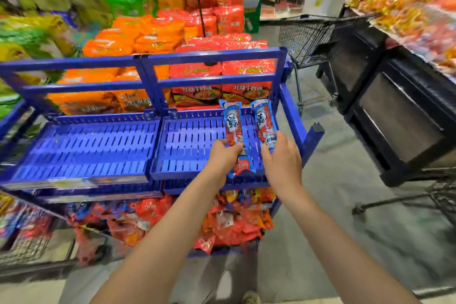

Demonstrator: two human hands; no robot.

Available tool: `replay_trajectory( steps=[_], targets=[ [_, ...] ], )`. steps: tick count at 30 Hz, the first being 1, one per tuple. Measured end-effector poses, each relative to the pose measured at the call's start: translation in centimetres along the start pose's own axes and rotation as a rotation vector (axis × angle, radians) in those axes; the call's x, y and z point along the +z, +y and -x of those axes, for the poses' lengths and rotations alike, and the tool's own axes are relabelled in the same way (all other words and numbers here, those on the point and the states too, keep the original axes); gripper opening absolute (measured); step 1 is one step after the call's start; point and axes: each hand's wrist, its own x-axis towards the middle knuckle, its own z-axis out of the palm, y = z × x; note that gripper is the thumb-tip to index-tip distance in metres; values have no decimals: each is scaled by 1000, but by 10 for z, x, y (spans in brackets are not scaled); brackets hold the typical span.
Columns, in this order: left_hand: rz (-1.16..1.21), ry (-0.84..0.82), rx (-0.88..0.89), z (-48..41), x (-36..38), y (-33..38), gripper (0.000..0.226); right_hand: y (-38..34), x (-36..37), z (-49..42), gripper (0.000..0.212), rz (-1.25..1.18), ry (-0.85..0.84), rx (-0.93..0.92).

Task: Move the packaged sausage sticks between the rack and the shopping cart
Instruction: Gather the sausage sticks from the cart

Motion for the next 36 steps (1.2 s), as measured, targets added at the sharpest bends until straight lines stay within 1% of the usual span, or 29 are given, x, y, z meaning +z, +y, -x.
replay_trajectory(
  steps=[3, 5, 10, 12, 15, 17, 18, 21, 22, 25, 29, 32, 36],
  targets=[
    [-93, -27, 7, -7, 4, -1, 58, 1, 2, 0, 38, 68, -66, 29],
    [-98, -38, 13, -14, 6, -2, 59, 0, 2, -2, 34, 86, -101, 79],
    [-129, -58, 15, -25, 13, 1, 57, -3, -1, -13, 36, 113, -158, 162],
    [-150, -60, 31, -30, 15, -3, 60, -4, 1, -14, 37, 96, -173, 186],
    [-196, -40, 54, -33, 17, -4, 63, -4, 4, -13, 37, 71, -150, 185],
    [-229, -14, 74, -36, 18, -5, 62, -5, 4, -12, 37, 92, -139, 164],
    [-244, 4, 83, -37, 18, -5, 58, -5, 4, -11, 37, 127, -137, 147],
    [-300, 72, 108, -39, 21, -11, 36, -9, 3, -7, 44, 254, -134, 83],
    [-313, 93, 117, -39, 22, -13, 33, -10, 4, -7, 46, 281, -128, 67],
    [-340, 118, 138, -39, 24, -17, 37, -10, 5, -8, 47, 338, -143, 59],
    [-387, 74, 139, -43, 18, -15, 43, -10, 3, -7, 54, 320, -197, 80],
    [-422, 63, 159, -46, 15, -16, 44, -9, -1, -4, 47, 277, -228, 95],
    [-429, 63, 194, -47, 18, -18, 40, -4, -4, -4, 48, 229, -241, 103]
  ],
)
